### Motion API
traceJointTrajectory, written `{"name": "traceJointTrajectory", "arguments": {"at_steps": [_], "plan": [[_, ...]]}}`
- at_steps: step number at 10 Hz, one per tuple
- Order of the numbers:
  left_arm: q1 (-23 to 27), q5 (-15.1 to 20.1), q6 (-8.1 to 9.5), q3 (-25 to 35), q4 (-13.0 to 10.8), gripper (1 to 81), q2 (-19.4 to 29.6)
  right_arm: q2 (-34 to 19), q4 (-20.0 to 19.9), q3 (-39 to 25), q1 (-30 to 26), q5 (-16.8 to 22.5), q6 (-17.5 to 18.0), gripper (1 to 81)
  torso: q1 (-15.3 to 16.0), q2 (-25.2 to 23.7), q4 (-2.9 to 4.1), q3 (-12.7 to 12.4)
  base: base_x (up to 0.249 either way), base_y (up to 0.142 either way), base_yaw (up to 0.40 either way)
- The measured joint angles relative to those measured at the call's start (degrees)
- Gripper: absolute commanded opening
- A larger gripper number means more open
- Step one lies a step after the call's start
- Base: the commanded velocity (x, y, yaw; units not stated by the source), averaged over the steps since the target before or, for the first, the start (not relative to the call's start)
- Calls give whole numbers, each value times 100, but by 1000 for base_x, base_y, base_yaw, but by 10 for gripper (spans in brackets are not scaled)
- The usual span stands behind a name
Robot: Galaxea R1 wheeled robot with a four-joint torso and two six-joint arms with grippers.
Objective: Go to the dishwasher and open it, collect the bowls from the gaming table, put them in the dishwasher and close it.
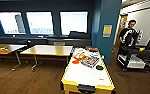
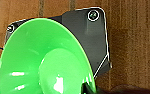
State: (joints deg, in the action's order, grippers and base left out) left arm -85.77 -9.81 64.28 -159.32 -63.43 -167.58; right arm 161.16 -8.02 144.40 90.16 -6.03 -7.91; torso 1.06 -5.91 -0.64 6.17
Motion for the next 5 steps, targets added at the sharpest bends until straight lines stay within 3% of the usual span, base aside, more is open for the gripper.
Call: {"name": "traceJointTrajectory", "arguments": {"at_steps": [3,5], "plan": [[-4,-2,0,2,-2,10,0,9,0,0,0,-2,0,10,0,0,0,0,-121,0,0],[-89,15,2,-5,0,10,7,12,12,0,82,22,-2,10,-13,-7,0,-4,0,0,0]]}}
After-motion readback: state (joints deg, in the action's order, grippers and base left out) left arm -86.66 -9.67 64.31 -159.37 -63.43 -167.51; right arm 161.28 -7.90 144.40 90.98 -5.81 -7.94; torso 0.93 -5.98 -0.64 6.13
